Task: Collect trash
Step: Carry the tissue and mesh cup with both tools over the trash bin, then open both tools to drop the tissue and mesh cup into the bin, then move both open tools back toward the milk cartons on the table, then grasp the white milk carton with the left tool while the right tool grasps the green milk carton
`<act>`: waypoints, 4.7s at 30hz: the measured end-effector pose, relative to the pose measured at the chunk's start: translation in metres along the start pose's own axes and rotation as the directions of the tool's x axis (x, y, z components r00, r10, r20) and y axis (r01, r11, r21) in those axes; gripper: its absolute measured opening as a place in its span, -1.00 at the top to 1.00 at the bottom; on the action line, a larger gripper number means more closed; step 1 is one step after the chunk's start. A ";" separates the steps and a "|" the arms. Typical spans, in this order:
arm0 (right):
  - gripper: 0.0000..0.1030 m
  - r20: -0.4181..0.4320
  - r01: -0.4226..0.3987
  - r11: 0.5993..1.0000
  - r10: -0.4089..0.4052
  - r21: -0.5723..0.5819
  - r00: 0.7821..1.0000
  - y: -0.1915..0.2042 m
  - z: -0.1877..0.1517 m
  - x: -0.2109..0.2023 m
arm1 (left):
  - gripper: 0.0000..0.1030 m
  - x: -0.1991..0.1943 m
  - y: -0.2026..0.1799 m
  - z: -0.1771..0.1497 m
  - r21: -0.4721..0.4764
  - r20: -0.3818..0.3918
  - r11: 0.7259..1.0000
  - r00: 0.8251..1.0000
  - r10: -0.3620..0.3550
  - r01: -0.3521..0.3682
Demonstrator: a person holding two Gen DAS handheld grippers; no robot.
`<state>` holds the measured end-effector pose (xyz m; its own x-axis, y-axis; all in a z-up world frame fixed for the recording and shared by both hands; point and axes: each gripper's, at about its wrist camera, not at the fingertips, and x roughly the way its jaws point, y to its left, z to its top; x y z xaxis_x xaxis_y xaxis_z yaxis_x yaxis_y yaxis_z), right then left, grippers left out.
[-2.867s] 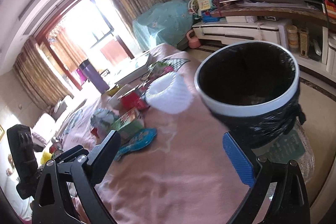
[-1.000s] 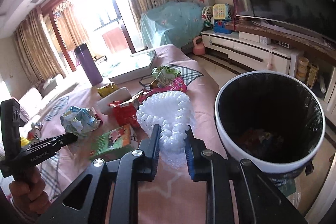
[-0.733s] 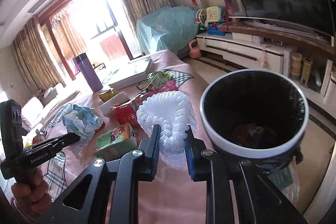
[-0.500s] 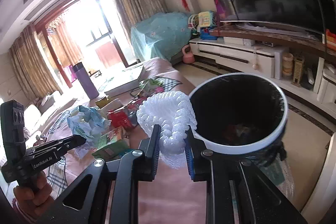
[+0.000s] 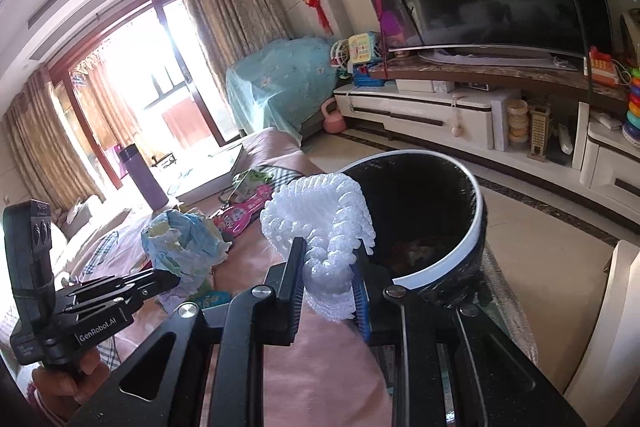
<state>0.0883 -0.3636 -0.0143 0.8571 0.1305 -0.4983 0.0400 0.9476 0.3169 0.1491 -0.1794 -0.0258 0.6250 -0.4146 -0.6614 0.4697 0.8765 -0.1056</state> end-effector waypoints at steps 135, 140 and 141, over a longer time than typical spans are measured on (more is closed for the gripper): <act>-0.81 -0.433 -0.305 0.867 0.118 -0.394 0.894 0.188 -0.068 0.155 | -0.28 0.027 0.240 -0.036 -0.106 -0.173 0.970 0.965 0.196 -0.216; -0.72 -0.398 -0.307 0.884 0.155 -0.353 0.904 0.181 -0.063 0.144 | -0.04 0.020 0.232 -0.038 -0.079 -0.140 0.972 0.968 0.209 -0.221; -0.72 -0.386 -0.309 0.886 0.166 -0.345 0.907 0.180 -0.062 0.140 | -0.04 0.017 0.229 -0.038 -0.076 -0.133 0.972 0.968 0.212 -0.223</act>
<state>0.1834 -0.1568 -0.0766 0.5859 0.3885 -0.7112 -0.4066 0.9000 0.1567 0.2438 0.0235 -0.0894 0.6219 -0.1829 -0.7614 0.2693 0.9630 -0.0114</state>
